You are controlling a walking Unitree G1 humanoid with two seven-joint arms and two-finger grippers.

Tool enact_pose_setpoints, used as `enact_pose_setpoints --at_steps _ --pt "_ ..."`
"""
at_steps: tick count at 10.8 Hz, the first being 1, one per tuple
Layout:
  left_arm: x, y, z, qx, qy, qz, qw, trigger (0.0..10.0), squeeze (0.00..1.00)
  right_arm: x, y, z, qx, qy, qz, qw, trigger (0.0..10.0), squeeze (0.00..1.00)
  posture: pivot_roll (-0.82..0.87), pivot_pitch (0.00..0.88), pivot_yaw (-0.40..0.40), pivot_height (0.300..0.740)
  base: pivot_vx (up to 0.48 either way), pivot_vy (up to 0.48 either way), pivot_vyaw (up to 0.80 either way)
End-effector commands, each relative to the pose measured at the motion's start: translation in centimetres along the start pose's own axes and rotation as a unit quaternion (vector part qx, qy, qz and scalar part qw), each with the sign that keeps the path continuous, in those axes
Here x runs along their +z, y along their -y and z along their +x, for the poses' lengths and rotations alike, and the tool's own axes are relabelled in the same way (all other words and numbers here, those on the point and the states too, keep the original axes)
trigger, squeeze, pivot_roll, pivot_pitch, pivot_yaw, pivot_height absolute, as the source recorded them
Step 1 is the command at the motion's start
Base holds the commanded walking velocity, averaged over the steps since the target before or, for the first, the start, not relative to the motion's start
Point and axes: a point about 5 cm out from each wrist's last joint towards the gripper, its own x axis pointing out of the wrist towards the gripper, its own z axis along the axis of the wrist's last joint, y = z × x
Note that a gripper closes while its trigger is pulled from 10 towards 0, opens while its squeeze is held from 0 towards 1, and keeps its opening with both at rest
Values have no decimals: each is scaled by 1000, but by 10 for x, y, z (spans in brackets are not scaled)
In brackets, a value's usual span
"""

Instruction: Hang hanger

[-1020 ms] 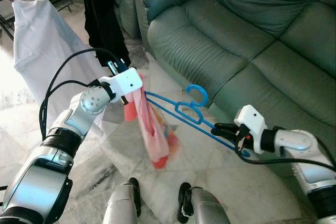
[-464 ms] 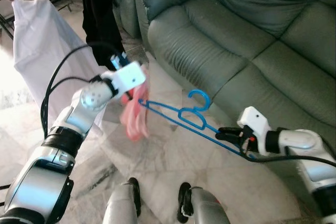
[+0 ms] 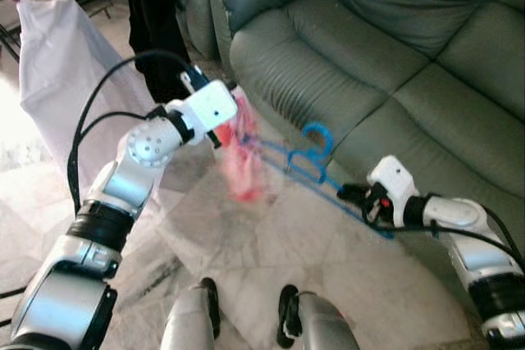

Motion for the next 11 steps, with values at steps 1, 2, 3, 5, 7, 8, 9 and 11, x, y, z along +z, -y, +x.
enact_pose_setpoints --at_steps 1,2,3,5,7,8,9,11 --pt "3 -1 -3 -3 4 0 1000 10000 0 0 6 -3 -22 7 -2 1000 10000 0 -43 226 -28 740 0 0 0" --pt "5 -1 -2 0 6 -13 1000 10000 0 0 7 -4 -21 8 -1 1000 10000 0 -45 225 -27 740 0 0 0" --pt "14 0 -1 -7 20 -19 1000 10000 0 -2 9 -3 -33 9 -1 999 10000 0 -45 225 -27 740 0 0 0" --pt "34 7 2 -18 58 -67 996 10000 0 -5 15 1 -73 10 13 997 10000 0 -41 223 -28 740 0 0 0" --pt "45 12 4 -24 68 -94 993 10000 0 -3 25 7 -128 20 41 991 10000 0 -39 221 -30 740 0 0 0" --pt "44 12 5 -16 62 -97 993 10000 0 -7 6 17 -68 11 40 997 10000 0 -42 218 -30 740 0 0 0" --pt "46 10 6 -6 62 -104 993 10000 0 -11 -4 20 -35 5 44 998 10000 0 -42 217 -30 740 0 0 0" --pt "41 1 7 28 38 -104 993 10000 0 -27 -34 18 80 -28 58 995 10000 0 -44 217 -28 740 0 0 0"
